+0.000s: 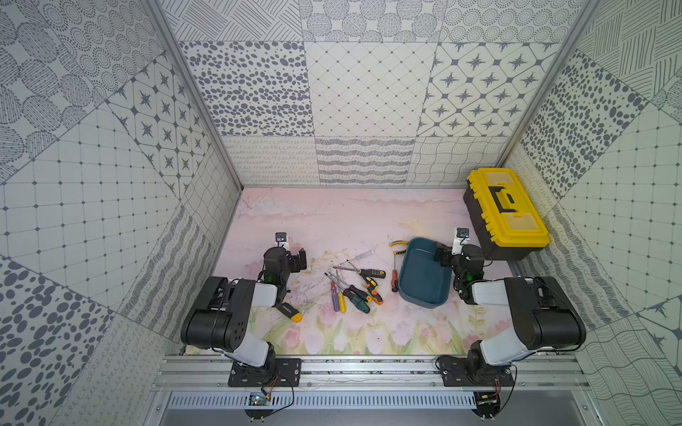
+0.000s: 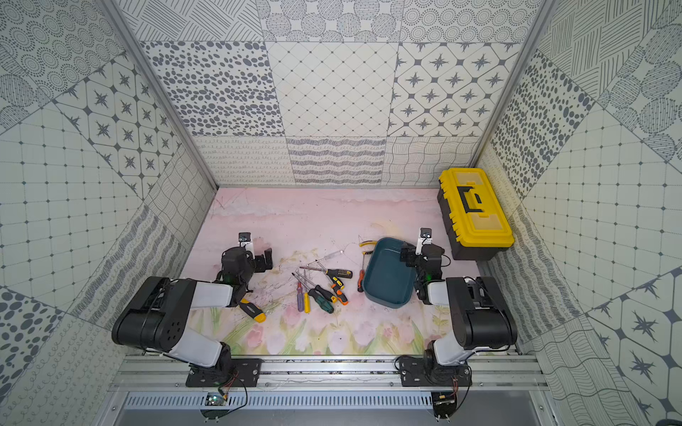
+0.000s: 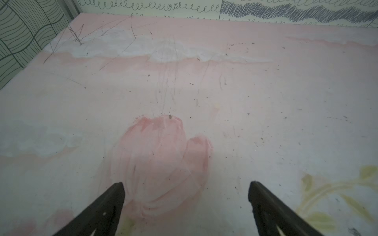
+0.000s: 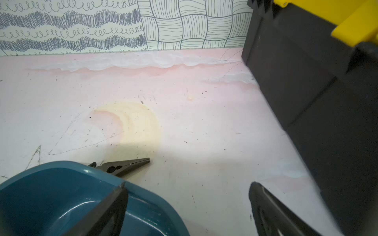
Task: Put the screwdriver on the desktop into the storage box
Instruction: Pick up the screwdriver from the center of the board.
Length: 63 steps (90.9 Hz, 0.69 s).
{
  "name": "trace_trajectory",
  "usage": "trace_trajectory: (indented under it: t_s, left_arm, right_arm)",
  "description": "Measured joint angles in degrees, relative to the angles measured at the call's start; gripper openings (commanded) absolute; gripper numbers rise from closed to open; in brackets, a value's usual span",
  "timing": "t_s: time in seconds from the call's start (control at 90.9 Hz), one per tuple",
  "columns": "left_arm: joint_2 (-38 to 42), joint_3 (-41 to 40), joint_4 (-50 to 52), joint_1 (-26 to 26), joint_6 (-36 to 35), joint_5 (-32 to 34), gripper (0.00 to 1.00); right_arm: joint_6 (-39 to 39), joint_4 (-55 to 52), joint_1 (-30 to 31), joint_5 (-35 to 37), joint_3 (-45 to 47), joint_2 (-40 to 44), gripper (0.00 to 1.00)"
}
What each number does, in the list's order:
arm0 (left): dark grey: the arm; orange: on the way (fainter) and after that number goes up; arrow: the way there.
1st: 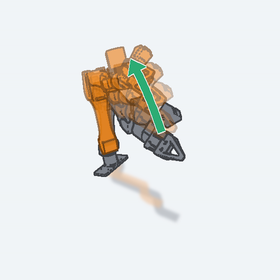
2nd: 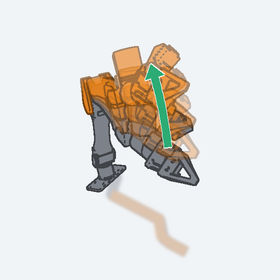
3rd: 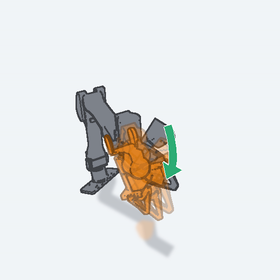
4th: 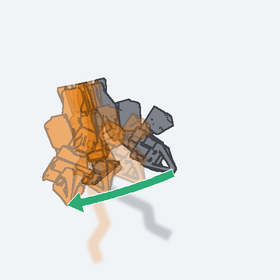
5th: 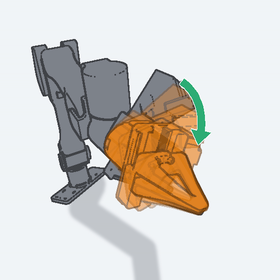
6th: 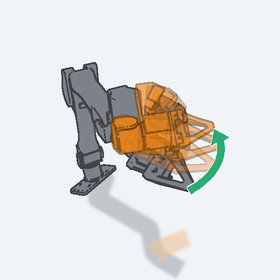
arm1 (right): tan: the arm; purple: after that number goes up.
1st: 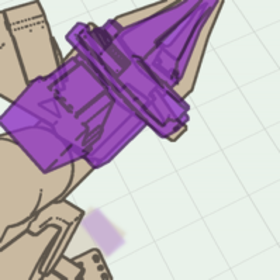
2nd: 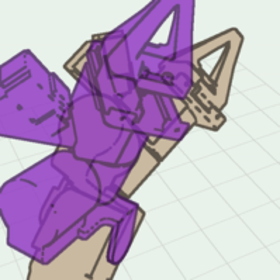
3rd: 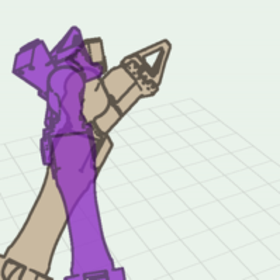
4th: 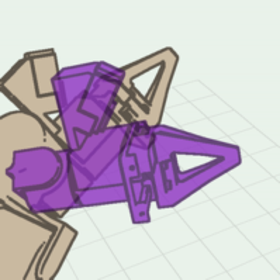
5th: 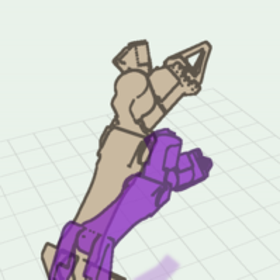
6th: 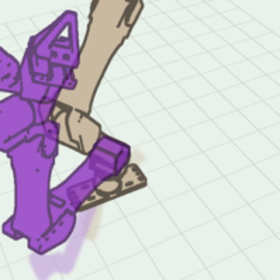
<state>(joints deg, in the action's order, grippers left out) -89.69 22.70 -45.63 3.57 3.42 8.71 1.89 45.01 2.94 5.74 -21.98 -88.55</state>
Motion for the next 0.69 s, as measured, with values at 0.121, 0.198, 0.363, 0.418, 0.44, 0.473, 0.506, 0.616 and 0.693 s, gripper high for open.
trace_trajectory:
  t_s: [0.121, 0.198, 0.363, 0.418, 0.44, 0.473, 0.506, 0.616, 0.693]
  left_arm:
    - [0.00, 0.02, -0.28, 0.00, 0.04, -0.04, 0.99]
    - [0.00, 0.02, -0.35, 0.00, 0.20, -0.09, 0.99]
    - [-0.04, 0.02, -0.35, -0.02, 0.42, -0.11, 0.99]
    - [-0.07, 0.02, -0.35, -0.02, 0.44, -0.11, 0.99]
    - [-0.07, 0.02, -0.35, -0.02, 0.44, -0.11, 0.99]
    - [-0.07, 0.02, -0.35, -0.02, 0.46, -0.11, 0.99]
    - [-0.11, 0.02, -0.35, -0.02, 0.46, -0.13, 0.99]
    - [1.11, 0.46, 0.92, -0.02, 0.44, -0.17, 0.99]
    - [3.78, 2.23, 4.07, -0.02, 0.46, -0.15, 0.99]
  right_arm:
    - [0.00, 0.20, 0.00, -0.11, -0.02, 0.00, 0.97]
    - [0.00, 0.26, 0.00, -0.13, -0.02, 0.00, 0.97]
    - [0.00, 0.26, 0.00, -0.13, -0.04, 0.00, 0.97]
    - [0.00, 0.26, 0.00, -0.13, -0.04, 0.00, 0.97]
    - [0.00, 0.26, 0.00, -0.15, -0.04, 0.00, 0.97]
    - [0.00, 0.26, -0.02, -0.15, -0.04, 0.00, 0.97]
    - [0.00, 0.28, -0.02, -0.15, -0.04, 0.00, 0.97]
    - [-0.24, -0.31, 0.02, -0.63, 0.00, 1.14, 0.97]
    - [-1.09, -2.84, 0.61, -0.94, 0.17, 5.88, 0.97]
